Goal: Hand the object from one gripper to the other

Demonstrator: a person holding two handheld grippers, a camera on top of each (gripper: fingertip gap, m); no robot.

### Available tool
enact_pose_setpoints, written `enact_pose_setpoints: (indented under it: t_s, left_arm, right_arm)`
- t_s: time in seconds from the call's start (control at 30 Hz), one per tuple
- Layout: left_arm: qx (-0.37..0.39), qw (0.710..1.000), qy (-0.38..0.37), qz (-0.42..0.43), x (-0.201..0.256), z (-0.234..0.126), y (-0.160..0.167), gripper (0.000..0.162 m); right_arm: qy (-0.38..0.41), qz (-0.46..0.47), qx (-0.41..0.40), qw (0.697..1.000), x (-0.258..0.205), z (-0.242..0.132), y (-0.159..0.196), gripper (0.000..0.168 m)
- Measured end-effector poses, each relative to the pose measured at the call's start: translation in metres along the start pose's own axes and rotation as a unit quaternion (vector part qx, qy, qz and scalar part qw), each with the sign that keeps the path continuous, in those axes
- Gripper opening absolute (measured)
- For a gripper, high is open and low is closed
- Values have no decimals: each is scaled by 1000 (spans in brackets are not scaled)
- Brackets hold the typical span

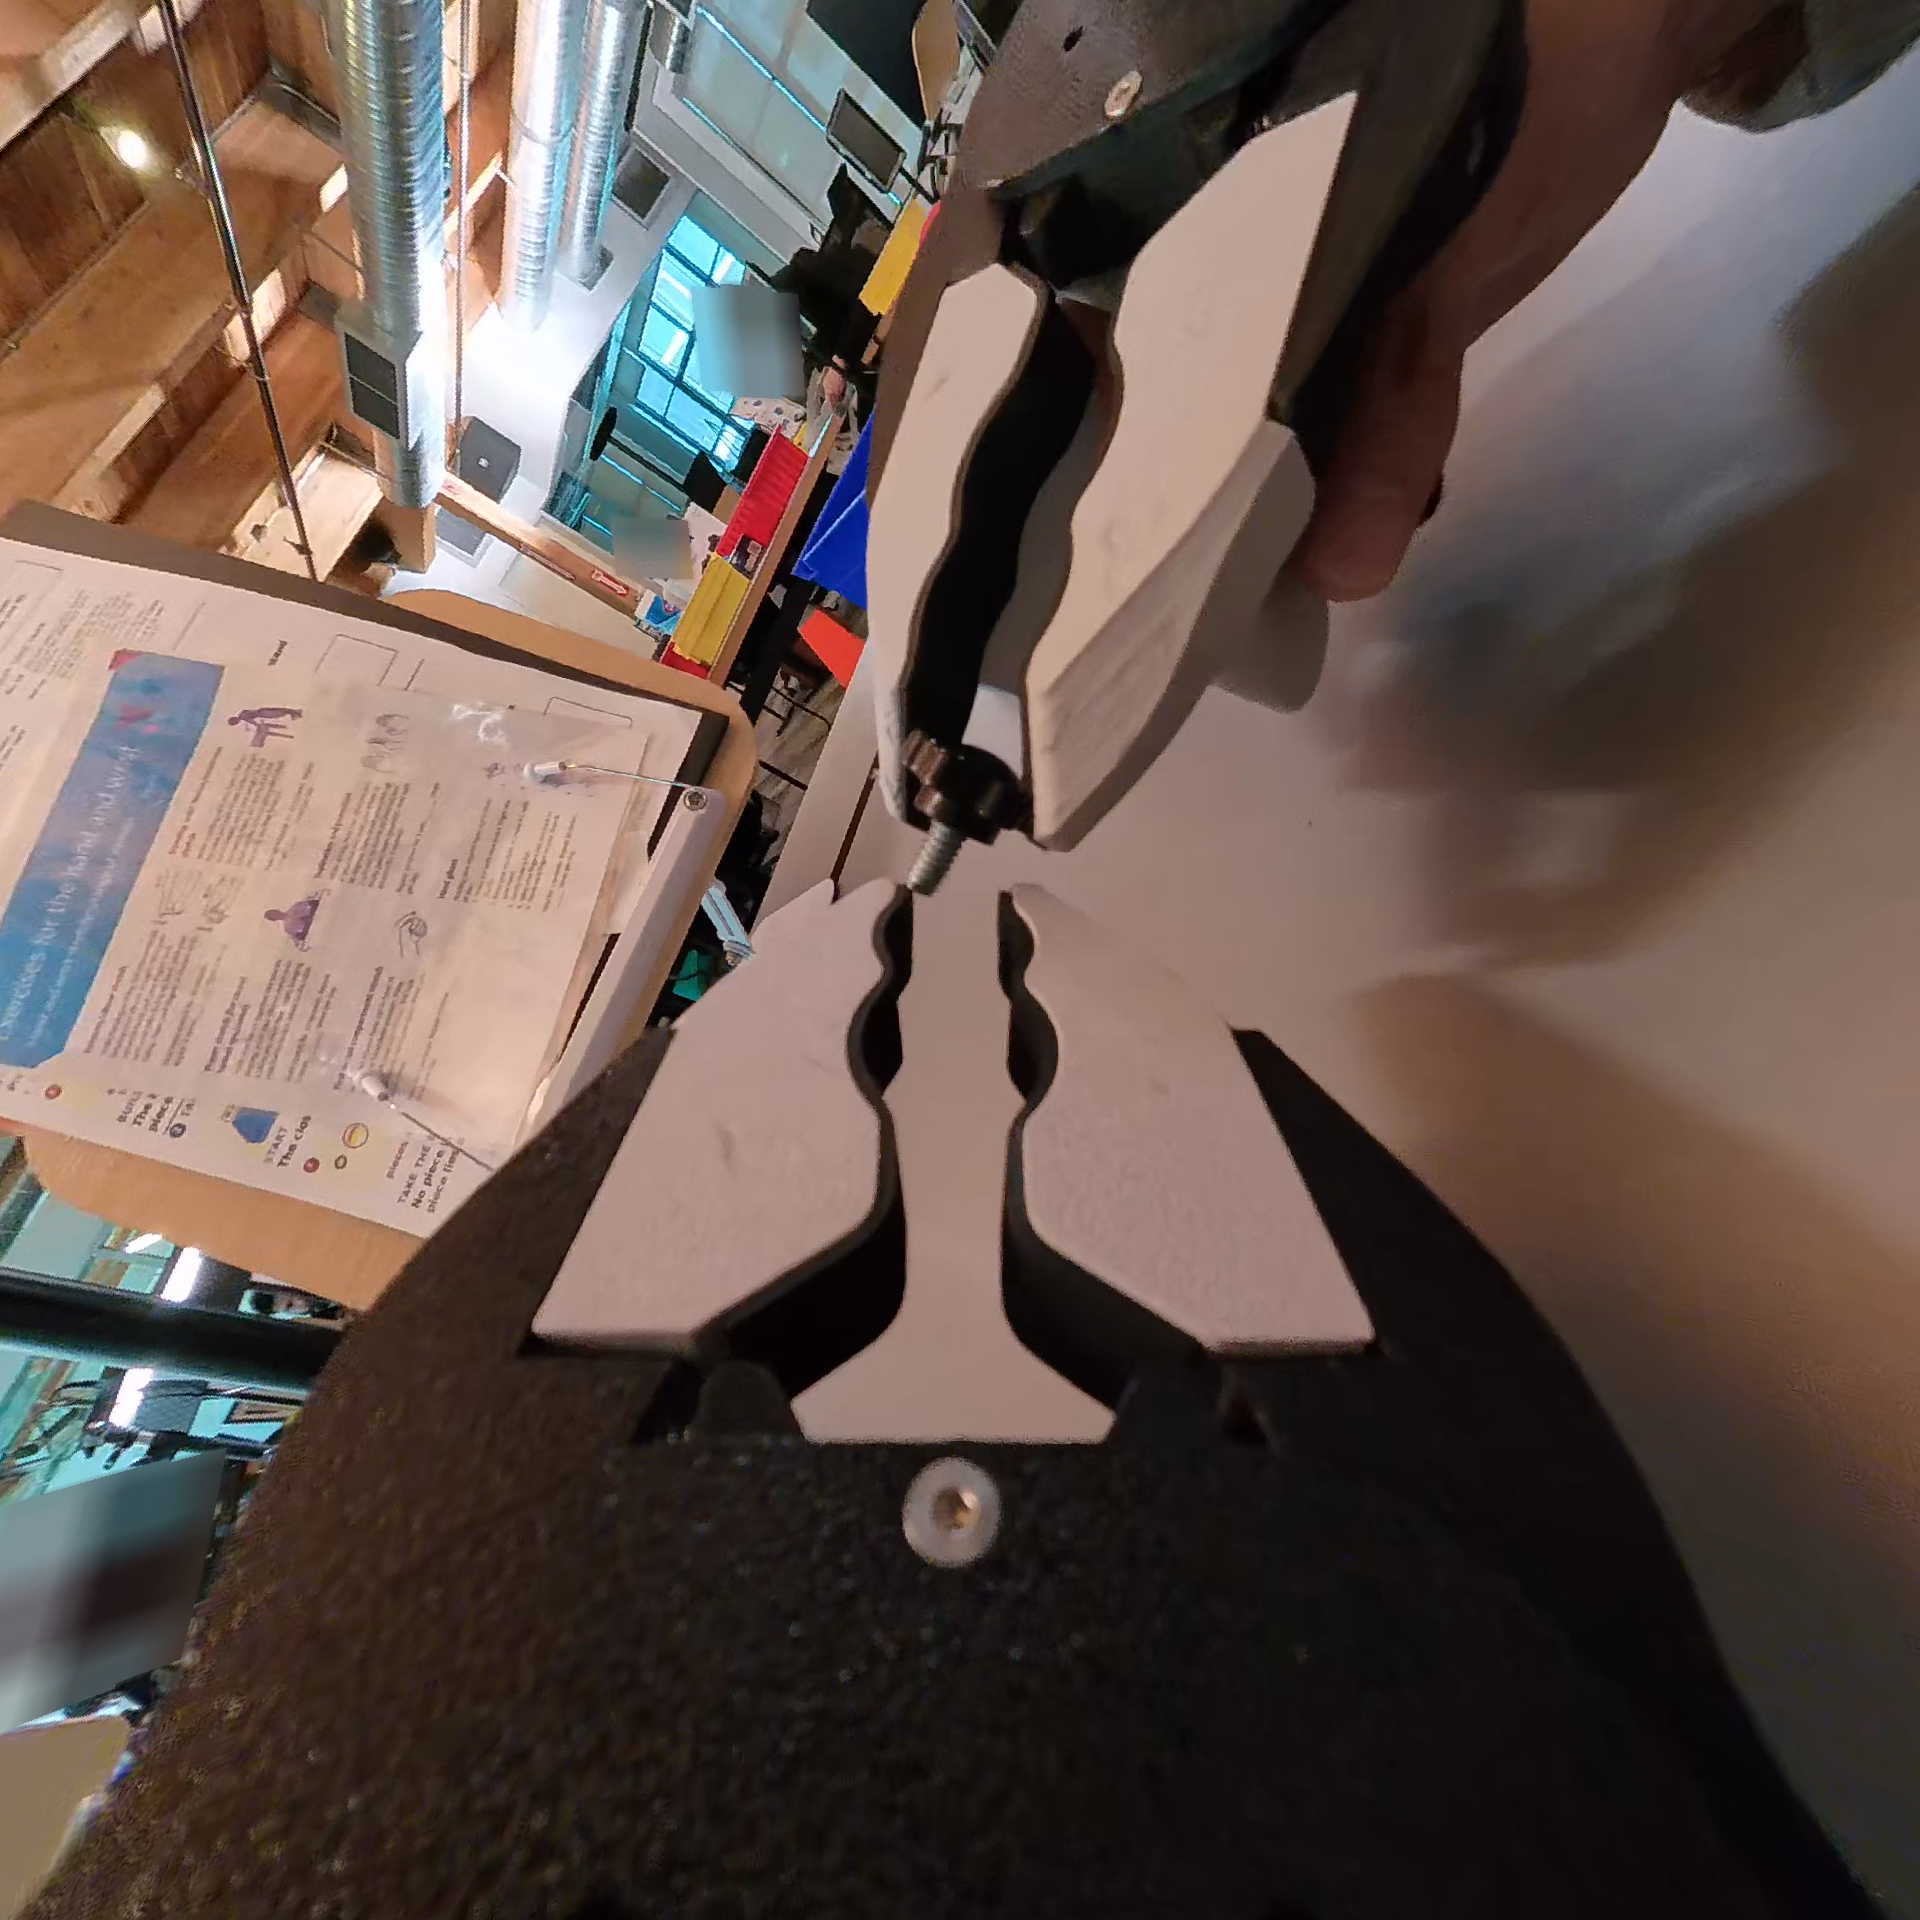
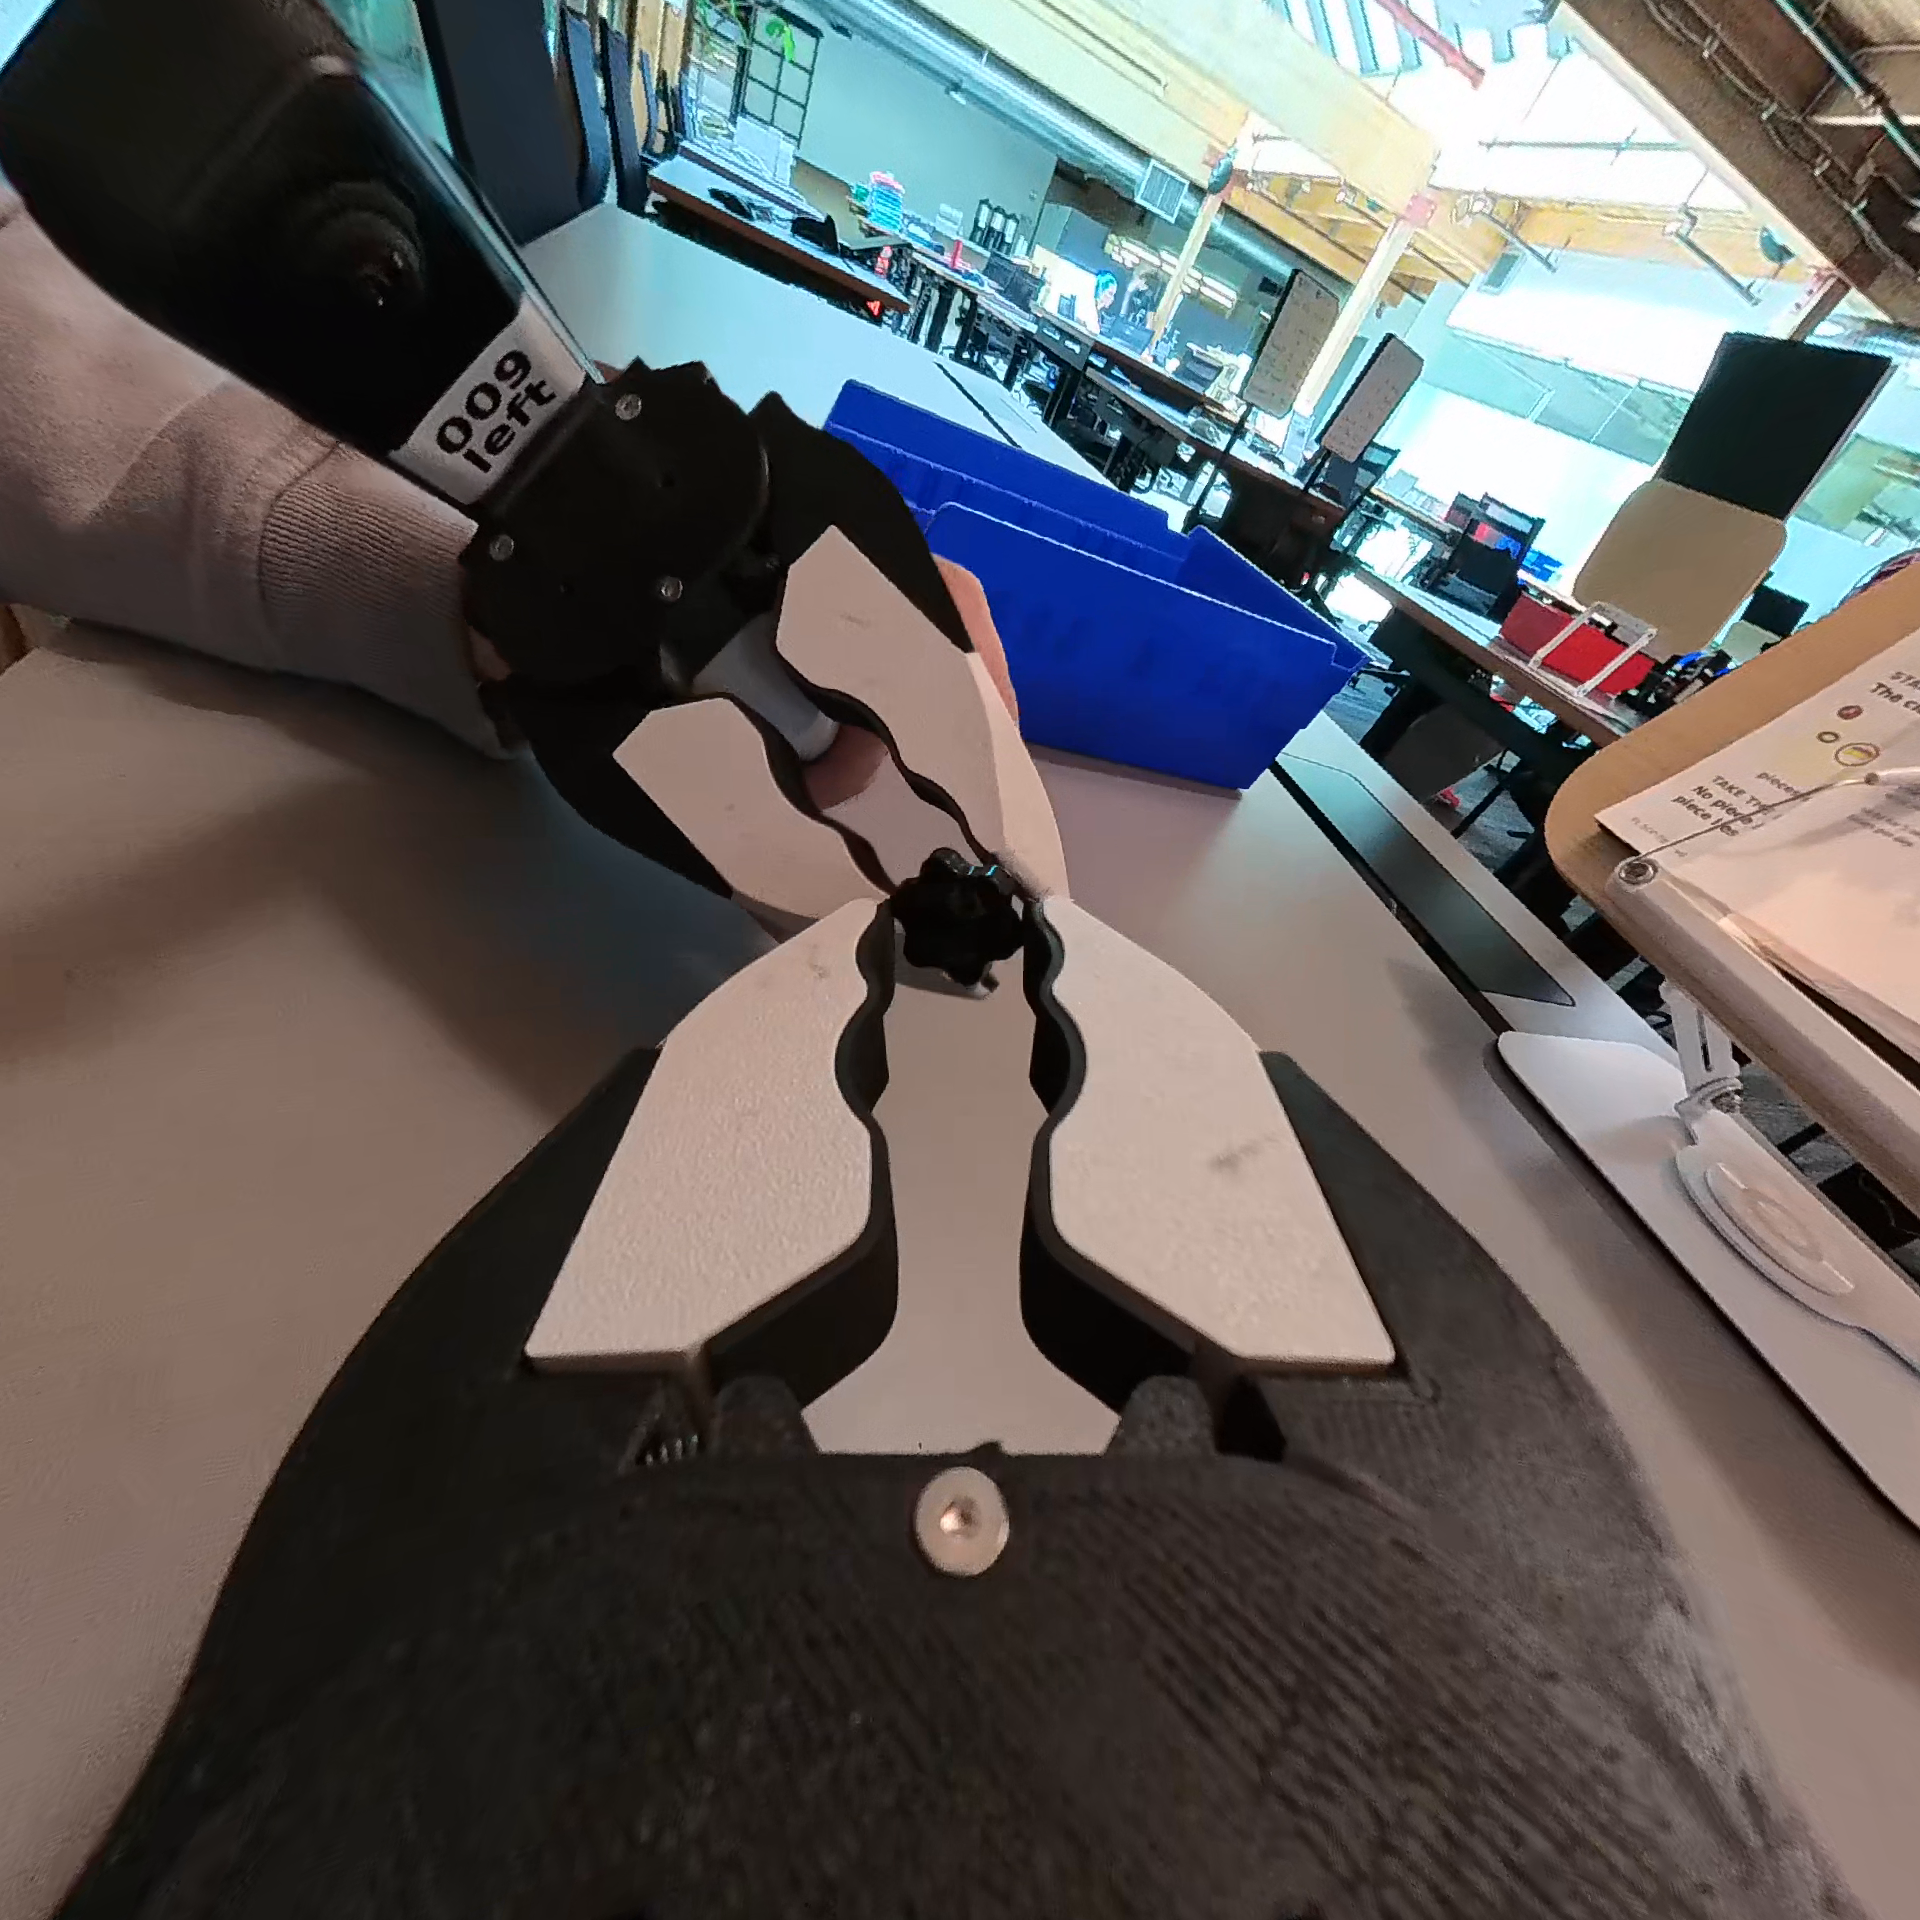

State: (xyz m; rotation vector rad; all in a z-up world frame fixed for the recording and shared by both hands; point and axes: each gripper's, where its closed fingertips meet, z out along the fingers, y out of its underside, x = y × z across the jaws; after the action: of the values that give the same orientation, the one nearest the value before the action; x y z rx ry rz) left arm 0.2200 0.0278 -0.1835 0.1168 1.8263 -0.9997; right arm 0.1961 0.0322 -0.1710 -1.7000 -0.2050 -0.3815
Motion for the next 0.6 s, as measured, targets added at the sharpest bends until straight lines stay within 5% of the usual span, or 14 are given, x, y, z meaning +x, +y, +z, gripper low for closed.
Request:
enact_pose_setpoints:
  t_s: [0.03, 0.23, 0.3, 0.43, 0.6]
  left_arm:
    - [-2, 1000, -2, 4, 0, 0, 0, 15]
    - [-2, 1000, -5, 10, 0, 1, -1, 19]
    - [-10, 1000, 7, 21, 4, 1, 1, 6]
    - [-22, 1000, 11, 6, 3, 1, 2, 5]
    - [-50, 998, -28, 13, -10, 0, 11, 5]
  right_arm:
    - [0, 0, -1, 1000, 0, 0, 0, 24]
    - [-10, 2, -22, 1000, -4, 3, 7, 24]
    - [-6, 1, -20, 1000, -4, 4, 6, 24]
    - [16, 11, -11, 1000, 1, 4, 4, 24]
    - [67, 151, 5, 986, 21, 5, 3, 45]
